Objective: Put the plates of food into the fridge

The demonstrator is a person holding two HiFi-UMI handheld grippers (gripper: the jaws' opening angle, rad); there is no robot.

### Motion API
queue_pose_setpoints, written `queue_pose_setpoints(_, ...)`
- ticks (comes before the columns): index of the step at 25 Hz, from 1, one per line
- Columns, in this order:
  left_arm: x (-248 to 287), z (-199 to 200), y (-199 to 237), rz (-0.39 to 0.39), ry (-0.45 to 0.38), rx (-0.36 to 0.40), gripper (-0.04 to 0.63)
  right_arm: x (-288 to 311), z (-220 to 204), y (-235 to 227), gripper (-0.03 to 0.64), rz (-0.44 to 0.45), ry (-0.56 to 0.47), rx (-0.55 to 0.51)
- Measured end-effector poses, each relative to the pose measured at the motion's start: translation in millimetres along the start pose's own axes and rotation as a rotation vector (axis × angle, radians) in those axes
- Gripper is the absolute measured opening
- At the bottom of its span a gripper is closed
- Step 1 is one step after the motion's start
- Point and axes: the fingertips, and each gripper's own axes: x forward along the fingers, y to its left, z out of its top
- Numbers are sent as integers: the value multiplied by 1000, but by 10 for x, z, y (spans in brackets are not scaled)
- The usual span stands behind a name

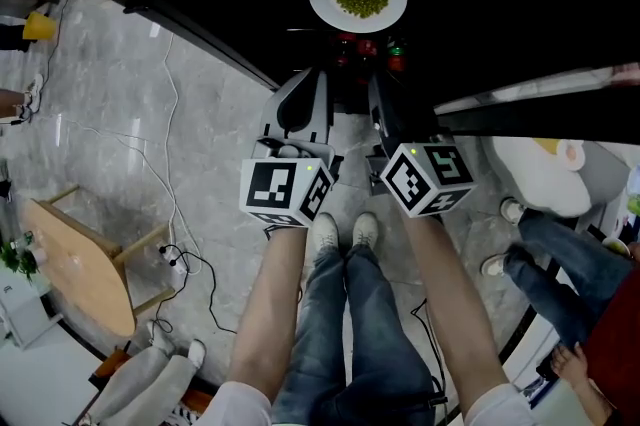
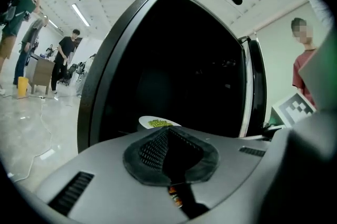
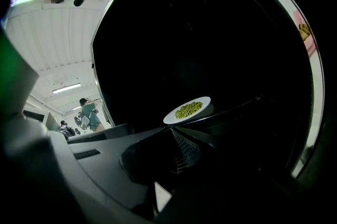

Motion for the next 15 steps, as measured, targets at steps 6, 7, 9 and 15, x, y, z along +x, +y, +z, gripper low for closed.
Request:
queue_pose_setpoints(6, -196, 37, 15, 60, -16, 90, 6, -246, 85, 38, 8, -15, -52, -91)
queue_pose_setpoints(7, -242, 70, 9, 78, -21, 132, 6, -290, 100, 40, 8, -21, -56, -103)
queue_pose_setpoints(9, -335, 137, -14, 108, -23, 204, 6, -372, 136, 41, 8, -33, -64, -111)
queue_pose_setpoints(15, -581, 236, -49, 133, -14, 288, 6, -617, 243, 118, 8, 11, -106, -101)
